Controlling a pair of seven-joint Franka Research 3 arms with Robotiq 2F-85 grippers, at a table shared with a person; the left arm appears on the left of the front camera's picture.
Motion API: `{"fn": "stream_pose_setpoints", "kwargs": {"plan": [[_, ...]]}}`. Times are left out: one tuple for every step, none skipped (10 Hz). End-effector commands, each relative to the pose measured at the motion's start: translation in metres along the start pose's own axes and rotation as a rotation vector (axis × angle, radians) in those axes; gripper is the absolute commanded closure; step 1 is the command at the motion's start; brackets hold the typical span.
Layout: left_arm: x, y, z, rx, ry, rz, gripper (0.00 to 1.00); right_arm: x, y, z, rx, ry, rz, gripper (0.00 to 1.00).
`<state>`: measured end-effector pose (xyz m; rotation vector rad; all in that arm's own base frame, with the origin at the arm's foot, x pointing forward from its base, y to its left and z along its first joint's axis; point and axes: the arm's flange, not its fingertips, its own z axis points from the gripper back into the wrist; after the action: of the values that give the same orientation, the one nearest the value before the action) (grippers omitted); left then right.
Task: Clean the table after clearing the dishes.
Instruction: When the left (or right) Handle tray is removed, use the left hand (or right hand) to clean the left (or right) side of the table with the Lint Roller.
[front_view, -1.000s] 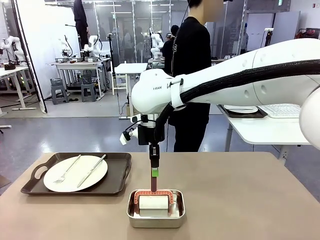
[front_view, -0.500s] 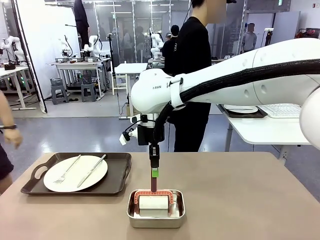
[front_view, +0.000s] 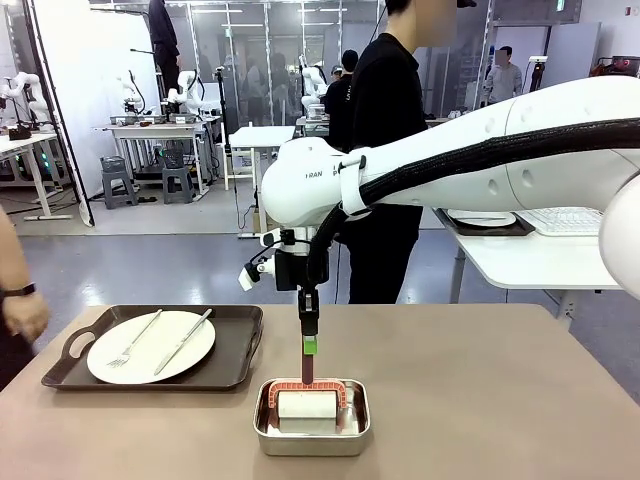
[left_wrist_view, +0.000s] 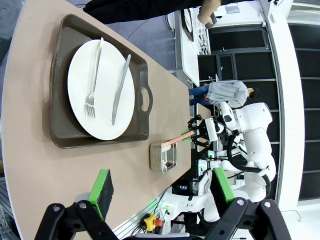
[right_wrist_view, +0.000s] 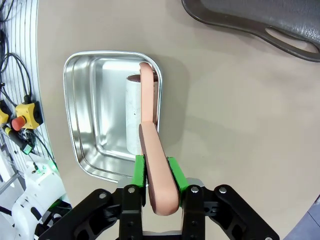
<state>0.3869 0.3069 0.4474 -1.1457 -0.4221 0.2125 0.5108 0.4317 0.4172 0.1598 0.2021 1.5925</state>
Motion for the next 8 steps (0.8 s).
{"fn": "stream_pose_setpoints", "kwargs": {"plan": [[-0.001, -0.0001, 0.0027, -0.004, -0.004, -0.011, 0.0, 0.0001, 0.0, 0.0, 0.0, 0.0, 0.0, 1.0], [-0.001, -0.0001, 0.0027, -0.004, -0.004, -0.011, 0.0, 0.0001, 0.0, 0.0, 0.0, 0.0, 0.0, 1.0], [-0.001, -0.0001, 0.0027, -0.004, -0.004, -0.011, 0.0, 0.0001, 0.0, 0.0, 0.0, 0.0, 0.0, 1.0], [-0.001, -0.0001, 0.0027, -0.004, -0.004, -0.011, 0.0, 0.0001, 0.0, 0.0, 0.0, 0.0, 0.0, 1.0], [-0.001, -0.0001, 0.0027, -0.004, -0.004, -0.011, 0.0, 0.0001, 0.0, 0.0, 0.0, 0.0, 0.0, 1.0], [-0.001, -0.0001, 0.0027, -0.004, -0.004, -0.011, 0.0, 0.0001, 0.0, 0.0, 0.0, 0.0, 0.0, 1.0], [-0.001, -0.0001, 0.0027, -0.004, -0.004, -0.011, 0.0, 0.0001, 0.0, 0.0, 0.0, 0.0, 0.0, 1.0], [-0.001, -0.0001, 0.0027, -0.004, -0.004, -0.011, 0.0, 0.0001, 0.0, 0.0, 0.0, 0.0, 0.0, 1.0]]}}
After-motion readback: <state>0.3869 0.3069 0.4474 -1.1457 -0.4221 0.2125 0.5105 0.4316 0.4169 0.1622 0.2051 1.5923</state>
